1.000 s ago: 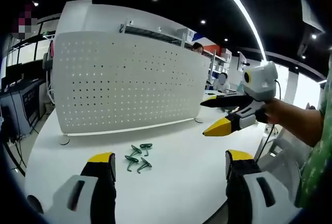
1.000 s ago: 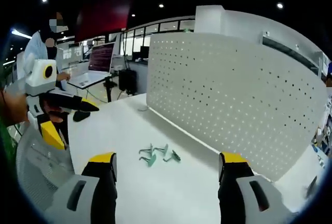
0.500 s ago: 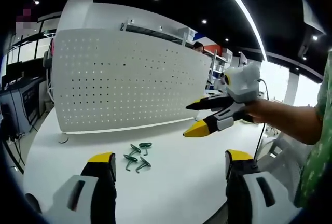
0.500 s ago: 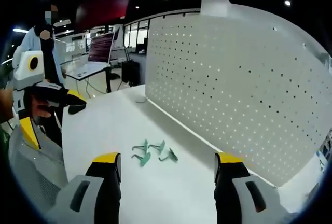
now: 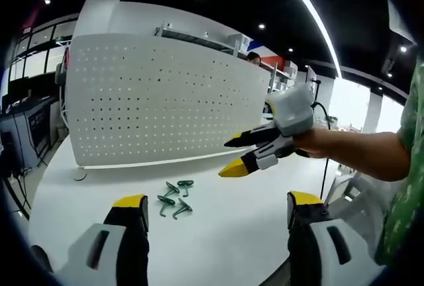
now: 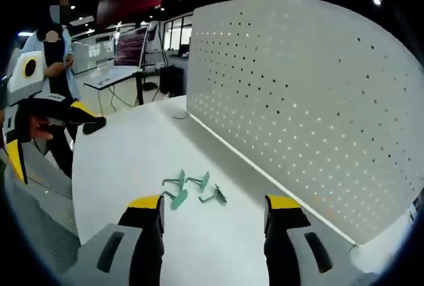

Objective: Insert the hook assembly into the mounting plate slot until the hook locks in place.

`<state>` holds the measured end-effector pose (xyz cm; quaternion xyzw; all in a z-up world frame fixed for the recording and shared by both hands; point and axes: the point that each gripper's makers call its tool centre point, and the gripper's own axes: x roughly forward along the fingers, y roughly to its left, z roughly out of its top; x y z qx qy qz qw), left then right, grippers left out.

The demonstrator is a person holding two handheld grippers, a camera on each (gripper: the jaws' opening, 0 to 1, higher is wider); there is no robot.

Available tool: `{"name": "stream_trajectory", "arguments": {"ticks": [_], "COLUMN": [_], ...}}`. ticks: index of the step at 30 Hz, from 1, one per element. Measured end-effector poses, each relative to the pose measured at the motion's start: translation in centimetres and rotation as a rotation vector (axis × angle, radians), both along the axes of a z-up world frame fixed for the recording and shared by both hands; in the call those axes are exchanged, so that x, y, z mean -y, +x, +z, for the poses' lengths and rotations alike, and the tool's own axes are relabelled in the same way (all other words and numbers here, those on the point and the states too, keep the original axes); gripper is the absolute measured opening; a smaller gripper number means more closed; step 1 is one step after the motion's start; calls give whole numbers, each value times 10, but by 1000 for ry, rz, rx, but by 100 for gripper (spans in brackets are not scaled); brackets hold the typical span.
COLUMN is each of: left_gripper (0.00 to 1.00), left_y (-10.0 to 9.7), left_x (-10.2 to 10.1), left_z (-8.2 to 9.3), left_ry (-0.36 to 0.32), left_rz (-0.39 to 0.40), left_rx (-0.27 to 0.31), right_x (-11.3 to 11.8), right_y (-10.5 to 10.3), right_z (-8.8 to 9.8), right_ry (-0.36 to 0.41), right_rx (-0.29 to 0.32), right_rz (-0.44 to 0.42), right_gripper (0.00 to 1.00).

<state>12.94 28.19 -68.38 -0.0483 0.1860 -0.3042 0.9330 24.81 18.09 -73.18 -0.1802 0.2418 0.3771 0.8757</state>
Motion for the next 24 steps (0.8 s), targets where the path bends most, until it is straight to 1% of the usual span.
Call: {"name": "stream_trajectory", "arguments": {"ticks": [7,9,16,24], "left_gripper": [88,88,87,87], "left_y": [1,1,1,2], "left_x": [0,0,1,0], "left_z": [-3,-4,-7,-8], "left_ry": [-1,0,1,7], "left_rz": [3,5,3,5], "left_rx": [-8,-10,-19,-24], "right_x": [-2,-2,-4,-8], "right_y": [10,12,18,23], "right_z": [-13,-17,-26,-41], "right_ry": [-13,-20,-29,-58], "right_rx": [-28,-34,-56,-81], "right_rz": [6,9,18,39], "right_gripper": [52,51,44,36]}}
